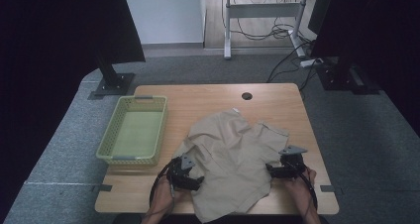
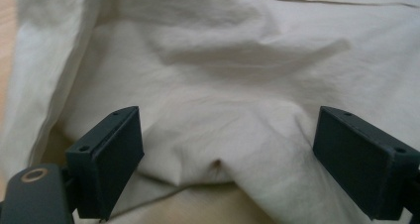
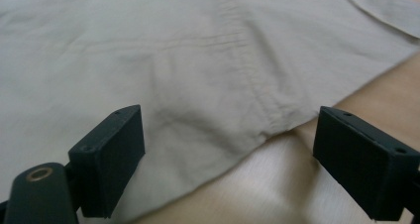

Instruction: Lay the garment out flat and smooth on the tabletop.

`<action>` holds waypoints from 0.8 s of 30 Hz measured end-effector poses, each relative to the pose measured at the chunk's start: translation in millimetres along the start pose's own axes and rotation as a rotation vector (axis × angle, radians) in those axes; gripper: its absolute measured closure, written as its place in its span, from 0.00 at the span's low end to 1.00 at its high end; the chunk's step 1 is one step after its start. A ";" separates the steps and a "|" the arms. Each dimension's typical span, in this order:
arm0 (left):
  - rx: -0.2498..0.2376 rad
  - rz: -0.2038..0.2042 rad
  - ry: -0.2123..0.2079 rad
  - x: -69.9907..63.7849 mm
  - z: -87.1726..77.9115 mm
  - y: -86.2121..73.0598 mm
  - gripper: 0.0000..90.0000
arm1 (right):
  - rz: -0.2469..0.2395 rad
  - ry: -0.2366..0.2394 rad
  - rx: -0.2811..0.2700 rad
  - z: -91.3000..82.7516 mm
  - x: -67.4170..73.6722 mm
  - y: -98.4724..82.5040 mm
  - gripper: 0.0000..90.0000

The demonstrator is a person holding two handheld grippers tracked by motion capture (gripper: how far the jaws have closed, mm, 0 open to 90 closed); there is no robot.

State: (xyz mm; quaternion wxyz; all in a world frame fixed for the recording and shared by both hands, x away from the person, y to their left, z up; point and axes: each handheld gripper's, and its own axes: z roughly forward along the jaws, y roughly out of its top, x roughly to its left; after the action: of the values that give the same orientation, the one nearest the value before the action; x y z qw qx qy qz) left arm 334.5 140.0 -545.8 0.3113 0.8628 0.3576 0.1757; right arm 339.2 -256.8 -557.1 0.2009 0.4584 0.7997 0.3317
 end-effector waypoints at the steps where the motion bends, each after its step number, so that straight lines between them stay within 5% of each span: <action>1: 0.000 -0.006 0.005 3.9 2.5 2.5 0.13 | -0.001 0.002 0.003 -3.0 2.7 -2.7 0.14; 8: 0.026 -0.047 0.037 32.1 19.7 22.0 0.13 | -0.011 0.054 0.014 -20.7 29.8 -19.7 0.15; 11: 0.023 -0.064 0.018 41.4 25.0 27.3 0.16 | -0.030 0.073 0.011 -24.0 42.5 -22.9 0.15; 14: 0.014 -0.039 0.027 38.4 17.2 29.2 0.19 | -0.063 0.080 0.018 -26.7 47.8 -21.1 0.16; 21: -0.065 -0.035 -0.071 23.3 -23.4 18.3 0.19 | -0.040 0.093 -0.063 -38.3 34.7 -9.6 0.13; 24: -0.062 -0.017 -0.126 8.4 -38.8 -4.1 0.19 | -0.052 0.125 -0.057 -32.8 30.0 -11.0 0.15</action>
State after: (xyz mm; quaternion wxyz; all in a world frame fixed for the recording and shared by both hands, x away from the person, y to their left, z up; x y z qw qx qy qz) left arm 317.7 164.4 -518.9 0.3611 0.8590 0.3391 0.1294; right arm 297.2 -246.1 -542.5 0.1721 0.4102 0.8124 0.3770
